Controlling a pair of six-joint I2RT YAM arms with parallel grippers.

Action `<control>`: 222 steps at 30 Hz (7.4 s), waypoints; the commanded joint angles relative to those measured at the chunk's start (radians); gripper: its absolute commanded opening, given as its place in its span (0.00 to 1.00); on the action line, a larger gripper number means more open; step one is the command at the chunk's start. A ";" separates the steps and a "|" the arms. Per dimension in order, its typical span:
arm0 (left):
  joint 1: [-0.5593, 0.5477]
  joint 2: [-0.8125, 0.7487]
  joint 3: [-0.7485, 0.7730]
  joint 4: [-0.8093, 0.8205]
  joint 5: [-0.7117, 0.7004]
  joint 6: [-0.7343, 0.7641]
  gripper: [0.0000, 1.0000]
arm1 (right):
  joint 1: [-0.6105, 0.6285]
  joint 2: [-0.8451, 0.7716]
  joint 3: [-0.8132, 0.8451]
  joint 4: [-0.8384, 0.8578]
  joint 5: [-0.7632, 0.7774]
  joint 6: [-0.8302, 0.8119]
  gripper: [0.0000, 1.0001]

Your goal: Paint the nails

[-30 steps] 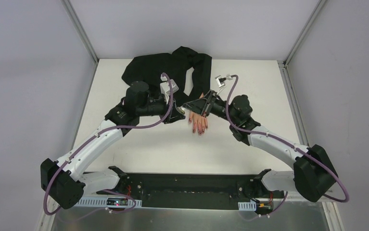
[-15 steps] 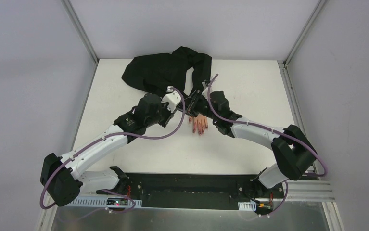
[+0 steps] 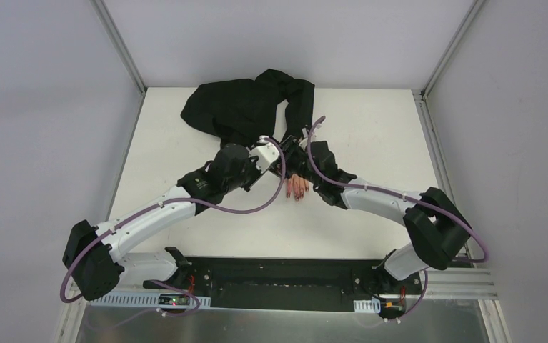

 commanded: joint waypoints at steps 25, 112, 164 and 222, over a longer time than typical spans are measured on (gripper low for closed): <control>0.208 0.043 0.233 0.035 1.040 -0.441 0.00 | -0.194 -0.605 -0.270 0.127 -0.304 -0.405 0.80; 0.043 -0.155 0.061 0.071 0.325 -0.193 0.95 | 0.176 -0.285 0.097 -0.518 0.742 -0.551 0.00; 0.363 -0.298 0.023 0.029 0.084 -0.429 0.99 | -0.046 -0.178 -0.179 -1.101 1.119 -0.034 0.70; 0.827 -0.742 -0.133 -0.375 0.141 -0.552 0.99 | -0.846 -1.261 -0.423 -0.650 -0.001 -0.780 0.94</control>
